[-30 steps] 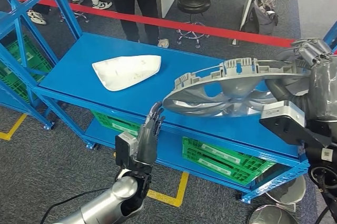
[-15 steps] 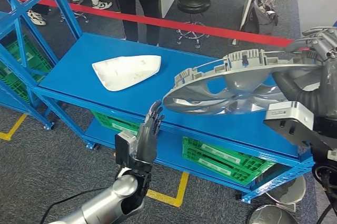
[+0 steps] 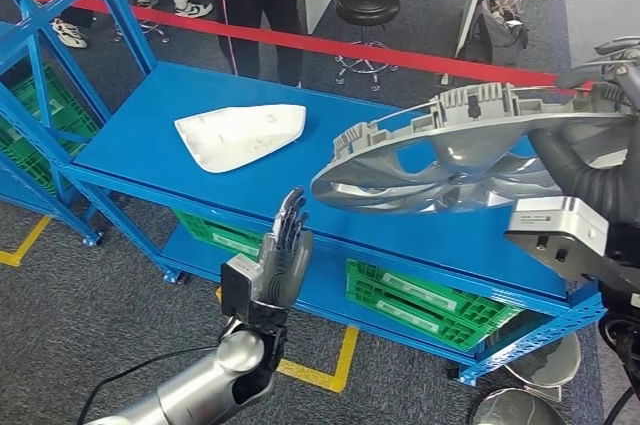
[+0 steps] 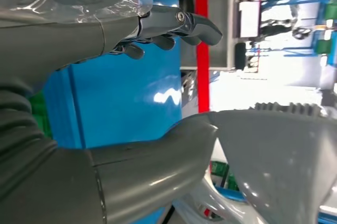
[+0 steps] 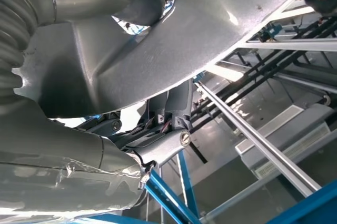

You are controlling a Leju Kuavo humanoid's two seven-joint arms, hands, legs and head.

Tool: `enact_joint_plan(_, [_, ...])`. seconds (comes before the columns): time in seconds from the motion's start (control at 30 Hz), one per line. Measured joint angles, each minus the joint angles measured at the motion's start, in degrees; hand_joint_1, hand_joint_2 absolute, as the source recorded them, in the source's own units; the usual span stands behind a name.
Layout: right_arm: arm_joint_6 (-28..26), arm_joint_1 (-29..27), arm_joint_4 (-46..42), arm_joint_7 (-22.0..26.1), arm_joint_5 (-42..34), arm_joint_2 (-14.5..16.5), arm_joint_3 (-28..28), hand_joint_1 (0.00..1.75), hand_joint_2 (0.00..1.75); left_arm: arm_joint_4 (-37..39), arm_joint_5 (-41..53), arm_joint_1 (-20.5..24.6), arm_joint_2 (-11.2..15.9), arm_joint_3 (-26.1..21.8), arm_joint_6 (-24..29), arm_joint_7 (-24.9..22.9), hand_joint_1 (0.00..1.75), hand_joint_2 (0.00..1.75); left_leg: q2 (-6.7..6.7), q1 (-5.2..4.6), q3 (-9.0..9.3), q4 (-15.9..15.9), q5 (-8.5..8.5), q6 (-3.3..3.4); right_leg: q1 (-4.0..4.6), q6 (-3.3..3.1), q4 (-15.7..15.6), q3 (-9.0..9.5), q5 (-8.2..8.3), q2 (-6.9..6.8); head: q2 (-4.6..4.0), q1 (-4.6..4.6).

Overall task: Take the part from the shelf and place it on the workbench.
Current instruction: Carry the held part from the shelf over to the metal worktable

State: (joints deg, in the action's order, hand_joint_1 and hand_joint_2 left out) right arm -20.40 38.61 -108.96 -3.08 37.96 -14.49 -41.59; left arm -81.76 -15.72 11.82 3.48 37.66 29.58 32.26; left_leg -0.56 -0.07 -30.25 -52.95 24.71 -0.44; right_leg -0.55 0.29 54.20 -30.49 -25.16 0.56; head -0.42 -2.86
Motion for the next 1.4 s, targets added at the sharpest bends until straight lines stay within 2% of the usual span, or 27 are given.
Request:
enact_joint_plan(0.3, [-0.4,0.0,0.0,0.2,-0.1,0.0,0.0,1.75,1.75,0.0,1.9,-0.3,-0.1,0.0,1.6,0.5,0.00,1.75,0.00,0.00,0.00,0.0,0.00,0.00,0.00,0.00,0.0,0.01,0.00,0.00,0.00,0.01])
enact_joint_plan(1.17, [-0.6,0.0,0.0,0.4,-1.4,0.0,-0.4,1.75,1.75,0.0,1.2,-1.5,-0.1,0.0,0.9,1.7,0.00,1.75,-0.01,0.00,-0.01,0.0,0.00,0.00,0.00,0.00,0.0,0.01,0.00,-0.01,0.00,0.01])
enact_joint_plan(1.4, [-1.4,0.0,0.0,0.9,-3.7,0.0,-0.4,1.75,1.75,-0.1,0.8,-1.8,-0.1,0.0,0.7,2.1,0.00,1.75,-0.01,0.00,-0.01,0.0,0.00,0.00,0.00,0.00,0.0,0.01,0.00,-0.01,0.00,0.01])
